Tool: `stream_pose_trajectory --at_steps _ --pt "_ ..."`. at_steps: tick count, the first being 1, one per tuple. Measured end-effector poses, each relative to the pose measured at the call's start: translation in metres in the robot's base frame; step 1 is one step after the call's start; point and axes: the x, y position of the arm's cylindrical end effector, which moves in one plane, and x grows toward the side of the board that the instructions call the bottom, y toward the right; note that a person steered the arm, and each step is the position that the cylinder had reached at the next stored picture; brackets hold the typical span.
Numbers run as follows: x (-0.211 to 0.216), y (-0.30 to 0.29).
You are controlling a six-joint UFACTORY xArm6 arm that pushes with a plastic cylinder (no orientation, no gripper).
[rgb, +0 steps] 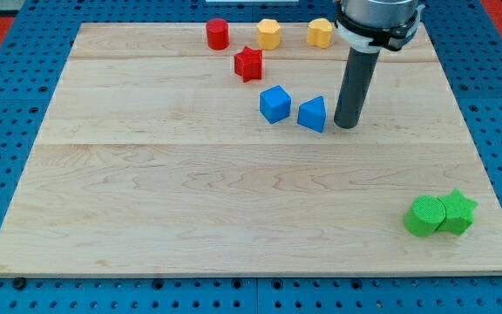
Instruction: Keep the blue triangle at the bottom right side of the blue cube
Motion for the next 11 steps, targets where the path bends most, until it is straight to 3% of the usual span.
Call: stream_pose_trajectory --at_steps 3,6,11 --pt "-0.023 -0.007" --pt "0.002 -0.016" --pt "-0.008 -0.041"
